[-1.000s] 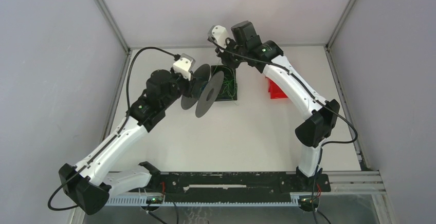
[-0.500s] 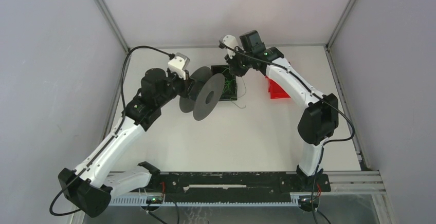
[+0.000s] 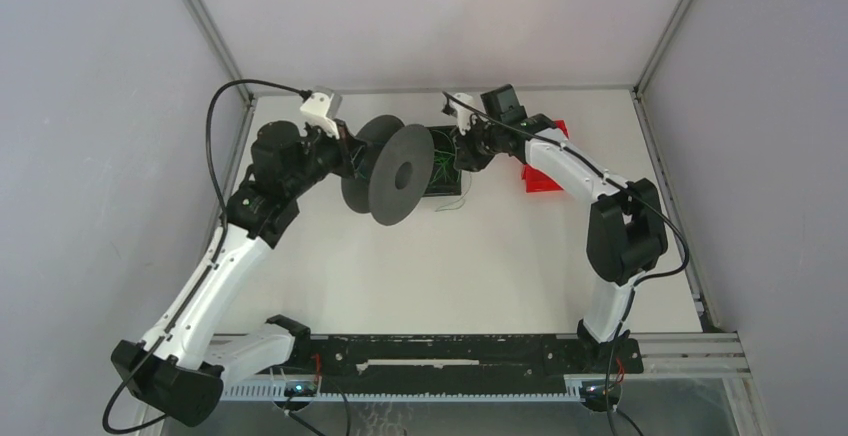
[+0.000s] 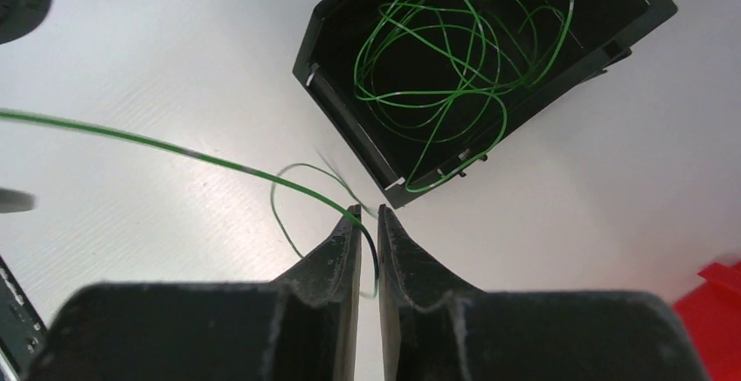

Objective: Wrap the cables
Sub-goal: Wrap the cable around the cable reel.

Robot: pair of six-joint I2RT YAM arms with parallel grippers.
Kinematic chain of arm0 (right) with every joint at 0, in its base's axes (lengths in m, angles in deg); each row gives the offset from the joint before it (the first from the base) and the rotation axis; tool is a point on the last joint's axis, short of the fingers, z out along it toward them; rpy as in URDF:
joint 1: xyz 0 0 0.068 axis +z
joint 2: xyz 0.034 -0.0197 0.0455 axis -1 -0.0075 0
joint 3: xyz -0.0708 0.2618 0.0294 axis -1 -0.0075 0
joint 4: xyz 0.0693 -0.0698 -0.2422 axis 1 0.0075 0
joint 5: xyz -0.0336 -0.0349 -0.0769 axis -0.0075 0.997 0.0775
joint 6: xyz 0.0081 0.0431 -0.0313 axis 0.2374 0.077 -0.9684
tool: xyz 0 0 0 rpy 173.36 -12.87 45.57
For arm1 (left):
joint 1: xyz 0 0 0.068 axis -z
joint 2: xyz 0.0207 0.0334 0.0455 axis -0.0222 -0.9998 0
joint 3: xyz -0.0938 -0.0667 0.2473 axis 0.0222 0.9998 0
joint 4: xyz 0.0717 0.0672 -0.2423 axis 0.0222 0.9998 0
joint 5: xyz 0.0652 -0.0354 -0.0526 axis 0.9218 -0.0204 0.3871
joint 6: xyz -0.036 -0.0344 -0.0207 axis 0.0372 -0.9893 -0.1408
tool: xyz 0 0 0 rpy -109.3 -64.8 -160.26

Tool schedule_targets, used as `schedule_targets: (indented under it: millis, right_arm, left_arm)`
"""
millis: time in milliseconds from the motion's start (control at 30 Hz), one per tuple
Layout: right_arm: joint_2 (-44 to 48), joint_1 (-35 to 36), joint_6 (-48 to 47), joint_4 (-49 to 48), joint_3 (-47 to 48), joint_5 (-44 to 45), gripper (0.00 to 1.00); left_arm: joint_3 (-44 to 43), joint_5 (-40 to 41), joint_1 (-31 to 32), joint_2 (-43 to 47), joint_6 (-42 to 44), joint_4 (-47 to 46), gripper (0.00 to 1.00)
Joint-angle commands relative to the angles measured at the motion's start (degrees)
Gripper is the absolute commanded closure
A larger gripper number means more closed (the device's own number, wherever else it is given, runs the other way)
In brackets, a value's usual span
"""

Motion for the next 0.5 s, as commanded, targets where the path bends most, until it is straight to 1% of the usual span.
schedule_targets:
  millis: [0, 200, 467]
  right_arm:
    - [2.9, -0.8, 3.0, -5.0, -1.3, -5.4, 0.81]
    - [3.3, -1.0, 5.7, -9.4, -5.2, -9.6, 0.80]
    - [3.6, -1.6, 13.7, -17.9, -10.5, -16.4, 0.81]
  left_arm:
    - [-6.4, -2.3, -1.5, 2.7, -6.3, -4.9, 1.00]
    - [-7.6, -2.9, -2.8, 2.8, -9.9, -4.6, 1.00]
    - [-7.7, -3.1, -4.6, 2.9, -14.4, -4.8, 1.00]
